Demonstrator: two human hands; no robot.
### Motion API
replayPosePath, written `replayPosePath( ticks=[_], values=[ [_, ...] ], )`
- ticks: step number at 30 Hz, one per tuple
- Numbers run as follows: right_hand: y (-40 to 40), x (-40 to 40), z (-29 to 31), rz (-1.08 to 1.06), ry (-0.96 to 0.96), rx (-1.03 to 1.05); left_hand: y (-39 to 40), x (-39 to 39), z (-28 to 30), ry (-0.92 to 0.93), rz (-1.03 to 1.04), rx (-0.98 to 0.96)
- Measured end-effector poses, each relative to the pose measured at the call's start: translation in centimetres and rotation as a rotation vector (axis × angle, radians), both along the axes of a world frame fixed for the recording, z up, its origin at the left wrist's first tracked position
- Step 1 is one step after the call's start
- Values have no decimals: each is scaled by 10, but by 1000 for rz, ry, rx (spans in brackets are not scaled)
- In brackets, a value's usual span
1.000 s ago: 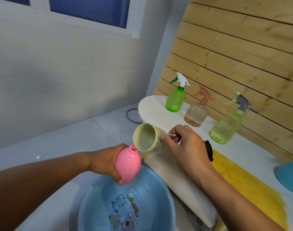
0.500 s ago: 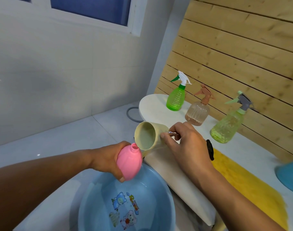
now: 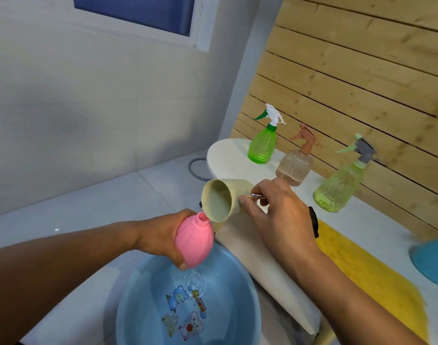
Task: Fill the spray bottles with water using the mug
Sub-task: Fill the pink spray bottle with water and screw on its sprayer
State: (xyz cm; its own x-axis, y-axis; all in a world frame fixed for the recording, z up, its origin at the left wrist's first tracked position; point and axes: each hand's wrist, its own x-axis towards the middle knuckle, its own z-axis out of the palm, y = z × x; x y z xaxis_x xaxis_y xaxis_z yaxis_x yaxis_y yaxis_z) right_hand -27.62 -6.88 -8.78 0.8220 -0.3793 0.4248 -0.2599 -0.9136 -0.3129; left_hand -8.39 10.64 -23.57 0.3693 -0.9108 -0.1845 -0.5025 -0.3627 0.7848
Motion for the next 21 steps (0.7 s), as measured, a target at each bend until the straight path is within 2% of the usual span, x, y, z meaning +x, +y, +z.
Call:
replayPosePath(
  ticks=[21],
  values=[
    [4, -4, 1, 44, -96, -164, 0, -1, 0, -23, -23, 11]
  ],
)
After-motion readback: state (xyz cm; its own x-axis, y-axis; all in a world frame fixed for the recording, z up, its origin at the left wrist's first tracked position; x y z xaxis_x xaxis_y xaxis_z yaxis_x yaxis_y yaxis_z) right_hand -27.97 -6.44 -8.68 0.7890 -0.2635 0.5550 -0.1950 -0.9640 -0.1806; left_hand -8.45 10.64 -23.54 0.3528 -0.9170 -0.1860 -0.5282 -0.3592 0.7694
